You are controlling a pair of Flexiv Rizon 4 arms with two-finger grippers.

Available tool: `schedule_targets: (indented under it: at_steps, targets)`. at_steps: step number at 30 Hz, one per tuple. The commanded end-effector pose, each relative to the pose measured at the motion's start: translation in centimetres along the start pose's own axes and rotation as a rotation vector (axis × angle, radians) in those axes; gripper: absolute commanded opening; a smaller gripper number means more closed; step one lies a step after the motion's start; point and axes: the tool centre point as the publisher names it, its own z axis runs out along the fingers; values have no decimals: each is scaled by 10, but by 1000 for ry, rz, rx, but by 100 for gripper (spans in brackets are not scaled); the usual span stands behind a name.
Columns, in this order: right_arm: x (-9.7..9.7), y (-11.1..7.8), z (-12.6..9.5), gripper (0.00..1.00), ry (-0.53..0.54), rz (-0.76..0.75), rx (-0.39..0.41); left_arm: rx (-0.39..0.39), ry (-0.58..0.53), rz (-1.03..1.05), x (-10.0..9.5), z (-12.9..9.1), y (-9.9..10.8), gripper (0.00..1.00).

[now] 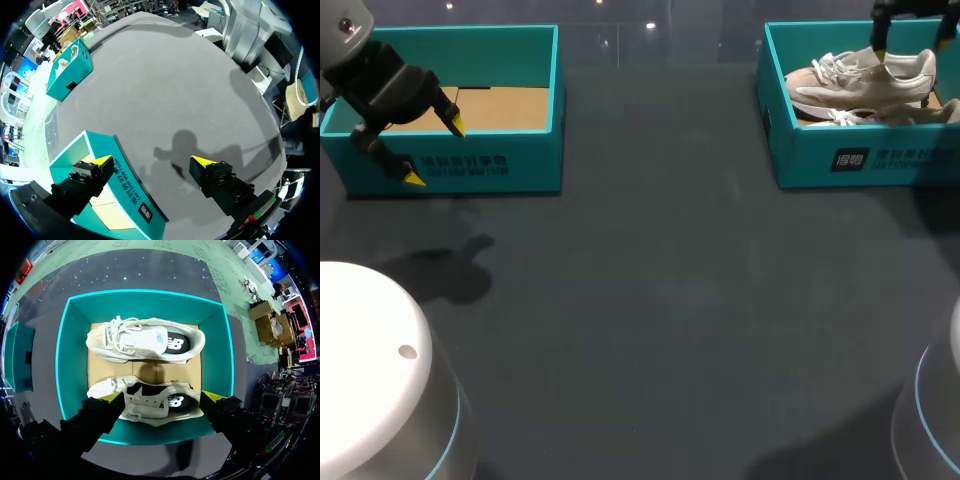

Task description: Take the shoe out of the shoebox, open the shoe tongue, remove and reinsert the insole, then place the shoe into the shoebox

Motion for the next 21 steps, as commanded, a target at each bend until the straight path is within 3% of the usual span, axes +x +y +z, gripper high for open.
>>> schedule_targets:
  at_steps: [1, 4, 9, 17, 21]
  targets:
    - [7, -35, -10, 100, 1, -8, -47, -3, 0, 0, 1, 0, 0, 100]
    - [13, -48, -13, 100, 6, -11, -39, -3, 0, 0, 1, 0, 0, 100]
    - [31, -70, -17, 100, 40, -23, -55, -57, 19, -214, 3, -13, 7, 100]
    - [31, -70, -17, 100, 40, -23, -55, -239, 51, -718, -7, -30, 30, 100]
    - [31, -70, -17, 100, 40, -23, -55, -261, 17, -927, -14, -47, 40, 100]
